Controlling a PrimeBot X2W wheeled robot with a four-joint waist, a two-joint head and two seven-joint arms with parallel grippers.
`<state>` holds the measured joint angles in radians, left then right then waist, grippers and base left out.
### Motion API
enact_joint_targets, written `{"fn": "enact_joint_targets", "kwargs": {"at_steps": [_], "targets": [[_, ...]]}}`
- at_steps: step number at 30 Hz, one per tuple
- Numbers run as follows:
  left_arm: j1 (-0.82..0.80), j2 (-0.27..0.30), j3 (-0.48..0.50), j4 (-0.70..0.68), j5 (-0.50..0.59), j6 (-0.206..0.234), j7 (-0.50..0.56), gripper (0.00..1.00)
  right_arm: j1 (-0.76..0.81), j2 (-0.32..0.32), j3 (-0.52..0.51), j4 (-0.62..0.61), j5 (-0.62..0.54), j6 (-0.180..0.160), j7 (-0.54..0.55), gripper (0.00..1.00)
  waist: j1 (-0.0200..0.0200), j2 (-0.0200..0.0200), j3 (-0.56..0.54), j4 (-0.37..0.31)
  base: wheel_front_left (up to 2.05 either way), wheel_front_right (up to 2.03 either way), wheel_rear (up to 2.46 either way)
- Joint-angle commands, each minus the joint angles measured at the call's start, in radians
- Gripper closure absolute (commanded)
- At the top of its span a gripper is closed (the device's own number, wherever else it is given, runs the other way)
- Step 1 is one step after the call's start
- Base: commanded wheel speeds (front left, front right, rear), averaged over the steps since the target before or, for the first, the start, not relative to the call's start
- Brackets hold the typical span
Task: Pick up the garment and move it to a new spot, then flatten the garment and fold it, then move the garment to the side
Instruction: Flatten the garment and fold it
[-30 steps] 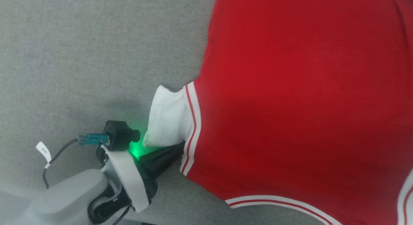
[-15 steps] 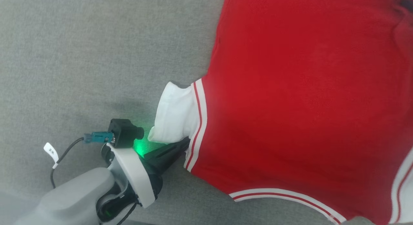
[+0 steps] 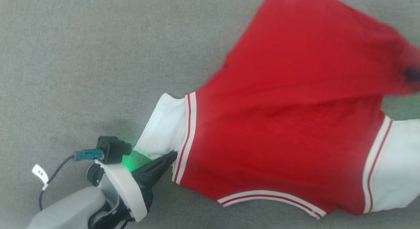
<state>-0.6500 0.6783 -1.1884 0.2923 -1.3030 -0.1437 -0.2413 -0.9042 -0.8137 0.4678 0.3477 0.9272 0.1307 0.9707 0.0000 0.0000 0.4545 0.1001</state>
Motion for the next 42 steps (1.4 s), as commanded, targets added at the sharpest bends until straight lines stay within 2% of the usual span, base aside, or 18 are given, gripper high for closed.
{"fn": "enact_joint_targets", "kwargs": {"at_steps": [1,6,7,13,19,24,29,31,32,36,42], "targets": [[0.022,-0.012,0.005,0.028,-0.018,0.024,-0.002,1.0,0.075,-0.031,-0.008,-0.044,0.031,0.0,-0.011,1.0,0.0,0.0,-0.033,-0.023,0.0,0.0,0.0],[0.05,0.014,0.017,0.008,-0.021,0.03,-0.01,1.0,0.282,-0.112,-0.035,-0.174,0.09,0.0,-0.023,1.0,0.0,0.0,-0.066,-0.056,0.0,0.0,0.0],[0.057,0.021,0.021,-0.002,-0.021,0.034,-0.011,1.0,0.367,-0.131,-0.051,-0.218,0.109,0.0,-0.03,1.0,0.0,0.0,-0.076,-0.067,0.0,0.0,0.0],[0.084,0.042,0.03,-0.024,-0.015,0.054,-0.014,1.0,0.601,-0.161,-0.092,-0.356,0.137,0.0,-0.028,1.0,0.0,0.0,-0.097,-0.092,0.0,0.0,0.0],[0.098,0.046,0.044,-0.038,-0.007,0.064,-0.019,1.0,0.781,-0.141,-0.112,-0.455,0.141,0.0,-0.001,1.0,0.0,0.0,-0.101,-0.095,0.0,0.0,0.0],[0.101,0.038,0.055,-0.044,0.003,0.069,-0.021,1.0,0.9,-0.084,-0.117,-0.526,0.117,0.0,0.017,1.0,0.0,0.0,-0.102,-0.088,0.0,0.0,0.0],[0.11,0.031,0.064,-0.043,0.009,0.07,-0.023,1.0,0.934,-0.022,-0.139,-0.552,0.073,0.0,-0.001,1.0,0.0,0.0,-0.109,-0.087,0.0,0.0,0.0],[0.114,0.03,0.066,-0.044,0.011,0.07,-0.023,1.0,0.934,-0.006,-0.165,-0.555,0.051,0.0,-0.02,0.38,0.0,0.0,-0.113,-0.089,0.0,0.0,0.0],[0.116,0.03,0.068,-0.045,0.011,0.07,-0.023,1.0,0.938,-0.002,-0.18,-0.56,0.048,0.0,-0.028,0.0,0.0,0.0,-0.116,-0.089,0.0,0.0,0.0],[0.121,0.031,0.076,-0.052,0.014,0.074,-0.024,1.0,0.952,-0.012,-0.276,-0.601,0.071,0.0,-0.038,0.0,0.0,0.0,-0.124,-0.094,0.0,0.0,0.0],[0.129,0.025,0.091,-0.082,0.04,0.082,-0.026,1.0,0.941,-0.038,-0.474,-0.676,0.127,0.0,-0.011,0.0,0.0,0.0,-0.125,-0.083,0.0,0.0,0.0]]}}
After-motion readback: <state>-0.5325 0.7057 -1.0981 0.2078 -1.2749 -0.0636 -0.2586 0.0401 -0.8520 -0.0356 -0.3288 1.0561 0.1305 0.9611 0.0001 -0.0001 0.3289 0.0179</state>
